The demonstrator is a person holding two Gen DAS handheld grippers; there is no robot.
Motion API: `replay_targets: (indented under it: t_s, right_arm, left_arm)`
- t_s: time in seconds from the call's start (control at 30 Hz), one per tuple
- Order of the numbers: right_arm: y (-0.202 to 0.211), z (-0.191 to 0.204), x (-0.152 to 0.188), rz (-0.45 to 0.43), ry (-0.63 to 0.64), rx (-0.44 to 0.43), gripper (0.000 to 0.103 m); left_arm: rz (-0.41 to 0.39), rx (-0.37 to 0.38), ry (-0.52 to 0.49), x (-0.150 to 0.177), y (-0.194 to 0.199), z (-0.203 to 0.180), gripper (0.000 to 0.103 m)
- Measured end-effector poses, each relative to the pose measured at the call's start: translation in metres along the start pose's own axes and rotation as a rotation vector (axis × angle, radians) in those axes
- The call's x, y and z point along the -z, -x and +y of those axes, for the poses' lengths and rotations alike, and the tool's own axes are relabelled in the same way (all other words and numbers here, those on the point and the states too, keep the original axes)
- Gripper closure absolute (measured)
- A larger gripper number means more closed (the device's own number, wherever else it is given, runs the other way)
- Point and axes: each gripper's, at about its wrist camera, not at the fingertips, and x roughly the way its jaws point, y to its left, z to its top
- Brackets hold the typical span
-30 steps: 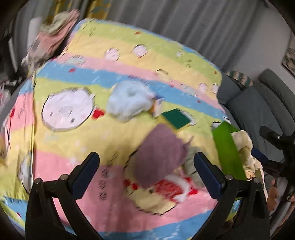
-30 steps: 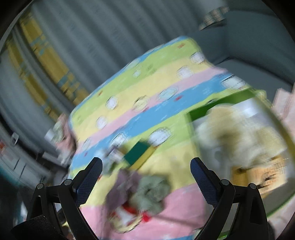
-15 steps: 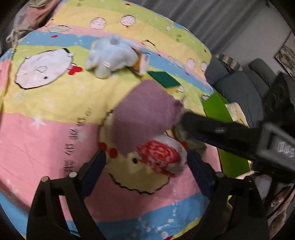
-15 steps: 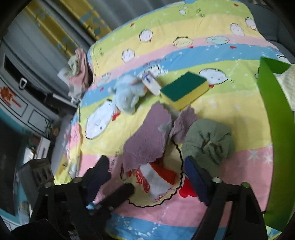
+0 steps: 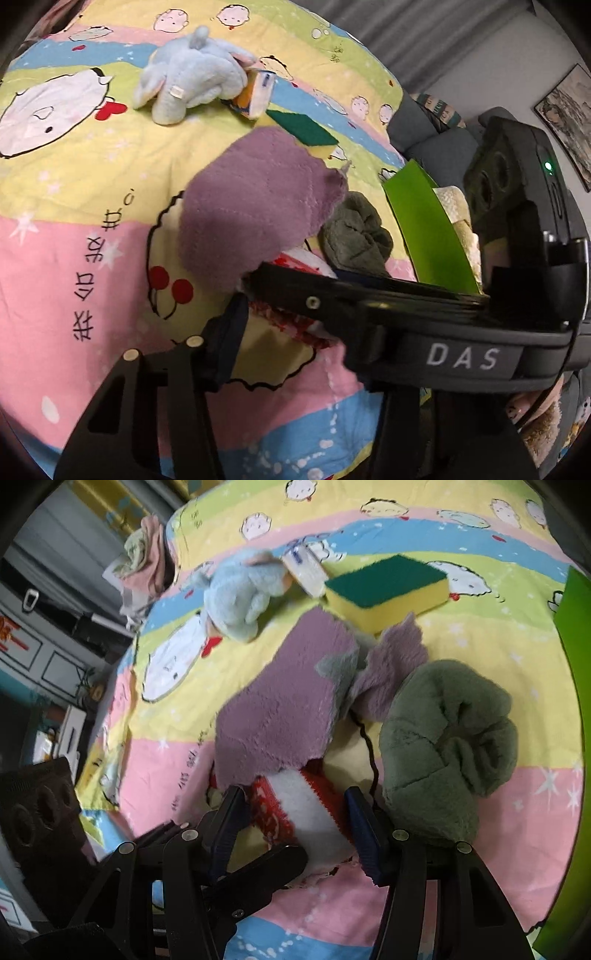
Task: Organize soft objects
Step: 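Grasp the red-and-white knit item with the right gripper and lift it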
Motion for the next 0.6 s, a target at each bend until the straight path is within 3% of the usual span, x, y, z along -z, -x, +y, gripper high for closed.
replay_targets:
  t_s: [0.13,0.3,0.6]
  right_arm:
    - [-0.002,0.000,0.000,-0.003,0.005,-0.012,0.045]
    - [0.008,0.007,0.004,-0.019,0.006,-0.081,0.050]
    - [0.042,0.036,0.011,-0.117,0.073,-0.117,0.050]
  left_arm:
    - [-0.007,0.018,-0.020,-0.001,0.004,-0.003,0.060]
    - [-0.059,-0.014,-0.091,-0.001,0.022,-0.016,0.060]
    - [-0.165,-0.036,-0.172,0.001,0.062,-0.031,0.060]
